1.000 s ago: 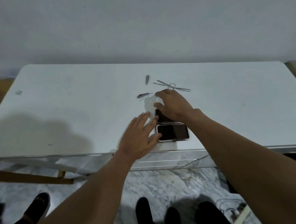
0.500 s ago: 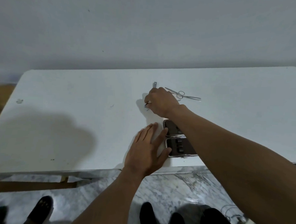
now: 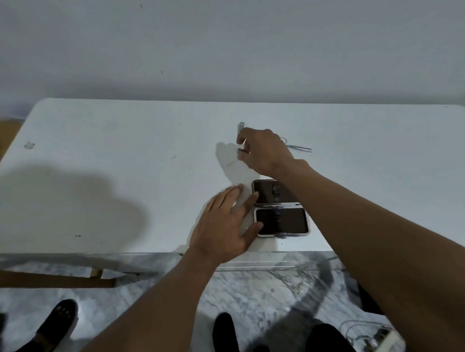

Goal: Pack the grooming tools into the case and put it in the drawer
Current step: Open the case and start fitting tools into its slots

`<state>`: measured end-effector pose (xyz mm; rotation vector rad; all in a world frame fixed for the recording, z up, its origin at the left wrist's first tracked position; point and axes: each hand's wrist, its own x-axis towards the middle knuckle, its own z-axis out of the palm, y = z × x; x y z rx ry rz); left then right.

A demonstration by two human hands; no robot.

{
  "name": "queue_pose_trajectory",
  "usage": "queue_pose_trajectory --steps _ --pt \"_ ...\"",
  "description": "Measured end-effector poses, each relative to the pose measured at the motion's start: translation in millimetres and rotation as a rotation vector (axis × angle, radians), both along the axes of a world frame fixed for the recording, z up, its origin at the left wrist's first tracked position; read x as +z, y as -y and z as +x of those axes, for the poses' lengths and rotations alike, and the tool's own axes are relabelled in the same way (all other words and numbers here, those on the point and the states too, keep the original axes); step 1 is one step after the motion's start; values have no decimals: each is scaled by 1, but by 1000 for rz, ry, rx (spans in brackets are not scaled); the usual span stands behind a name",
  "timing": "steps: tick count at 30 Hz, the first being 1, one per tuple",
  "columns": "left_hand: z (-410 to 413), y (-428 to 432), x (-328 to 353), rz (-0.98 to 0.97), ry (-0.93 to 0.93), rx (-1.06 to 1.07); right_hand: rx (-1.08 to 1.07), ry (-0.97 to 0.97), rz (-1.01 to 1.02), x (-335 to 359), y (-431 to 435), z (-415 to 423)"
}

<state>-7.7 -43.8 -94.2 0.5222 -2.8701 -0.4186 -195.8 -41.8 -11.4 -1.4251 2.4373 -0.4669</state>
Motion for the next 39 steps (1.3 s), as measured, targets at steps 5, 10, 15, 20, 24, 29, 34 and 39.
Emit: queue_pose_trajectory --steps 5,10,15,20,24,29,34,39 --pt "1 -1 1 64 -26 28 -90 94 -99 5 -53 2" --pt "1 -1 0 42 -10 38 -244 296 -204 10 -119 11" --pt "2 -2 -2 16 -9 46 -298 414 -231 1 -161 21" --pt "1 -3 -4 21 -16 56 -272 256 -132 -15 -179 26" --pt "1 -3 -3 29 -23 66 -210 222 -90 -21 -184 27" --pt "1 -2 -3 25 -18 67 -83 121 -59 -18 -181 25" --pt "1 -2 -5 30 -27 70 29 53 -83 -14 -182 23" --pt "1 -2 -6 28 -14 68 122 -77 -30 -12 -180 22"
